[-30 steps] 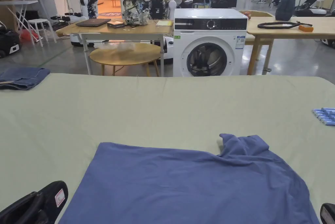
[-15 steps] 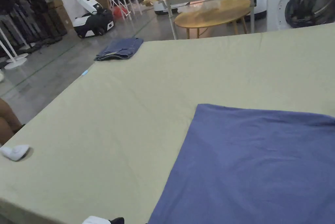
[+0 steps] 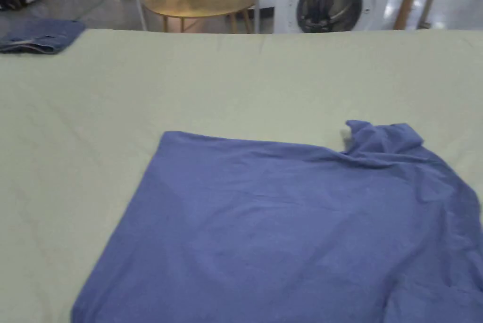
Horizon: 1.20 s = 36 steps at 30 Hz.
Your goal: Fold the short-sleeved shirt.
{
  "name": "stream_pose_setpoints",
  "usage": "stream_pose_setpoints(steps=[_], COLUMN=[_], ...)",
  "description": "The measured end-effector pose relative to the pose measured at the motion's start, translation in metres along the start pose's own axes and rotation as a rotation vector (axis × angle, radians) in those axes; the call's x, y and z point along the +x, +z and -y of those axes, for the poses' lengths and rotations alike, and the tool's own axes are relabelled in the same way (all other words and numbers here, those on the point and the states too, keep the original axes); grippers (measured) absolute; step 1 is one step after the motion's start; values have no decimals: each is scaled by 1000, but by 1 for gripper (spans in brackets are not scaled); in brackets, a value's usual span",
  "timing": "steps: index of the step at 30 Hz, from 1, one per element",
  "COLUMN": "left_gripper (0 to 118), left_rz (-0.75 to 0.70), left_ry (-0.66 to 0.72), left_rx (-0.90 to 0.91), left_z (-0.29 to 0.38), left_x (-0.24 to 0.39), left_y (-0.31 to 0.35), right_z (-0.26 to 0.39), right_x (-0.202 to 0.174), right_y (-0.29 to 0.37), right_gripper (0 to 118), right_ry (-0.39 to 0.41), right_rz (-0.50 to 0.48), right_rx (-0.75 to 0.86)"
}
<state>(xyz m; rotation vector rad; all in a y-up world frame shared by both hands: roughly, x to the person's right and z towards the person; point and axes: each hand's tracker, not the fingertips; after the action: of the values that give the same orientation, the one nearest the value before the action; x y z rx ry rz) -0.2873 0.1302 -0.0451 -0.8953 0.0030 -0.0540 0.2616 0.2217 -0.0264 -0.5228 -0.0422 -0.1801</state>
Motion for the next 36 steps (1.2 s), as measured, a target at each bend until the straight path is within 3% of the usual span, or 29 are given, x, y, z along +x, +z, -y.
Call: stream_pose_setpoints(steps=[1,2,7,11,12,14,16,17,19,21,25,30,34,36], left_gripper=[0,0,0,0,0,0,0,0,0,0,0,0,0,0], left_rz=[5,3,5,-11,-13,-12,-14,-9,-8,78,128,175,233,221], left_ry=[10,21,65,67,63,54,53,62,74,75,135,188,258,264], left_rx=[-15,-24,-25,-39,-41,-45,-45,-45,-41,37,163,316,282,256], left_z=[0,-2,-1,-4,-5,-5,-7,-7,-7,-8,-45,-129,-195,-220], left_x=[-1,-2,-3,1,2,3,4,5,5,4,2,-22,-43,-47], left_y=[-2,-4,-5,-3,-3,-3,-1,-1,2,12,41,26,-25,-55], right_z=[5,11,49,71,74,82,87,88,80,67,14,-56,-89,-96], right_x=[6,13,46,55,55,55,50,46,44,41,37,45,57,54], right_y=[3,5,9,0,-4,-12,-18,-16,-8,-5,-6,-77,-157,-191], right_gripper=[39,51,53,53,50,22,7,6,5,5,5,4,4,4], right_ry=[-6,-25,-121,-165,-185,-176,-131,-95,-149,-149,-84,-77,-122,-97], right_rz=[33,52,128,80,63,38,80,119,51,68,7,-17,-40,-12], right_rx=[-11,-38,-155,-204,-230,-263,-307,-293,-273,-269,-147,-126,-141,-176])
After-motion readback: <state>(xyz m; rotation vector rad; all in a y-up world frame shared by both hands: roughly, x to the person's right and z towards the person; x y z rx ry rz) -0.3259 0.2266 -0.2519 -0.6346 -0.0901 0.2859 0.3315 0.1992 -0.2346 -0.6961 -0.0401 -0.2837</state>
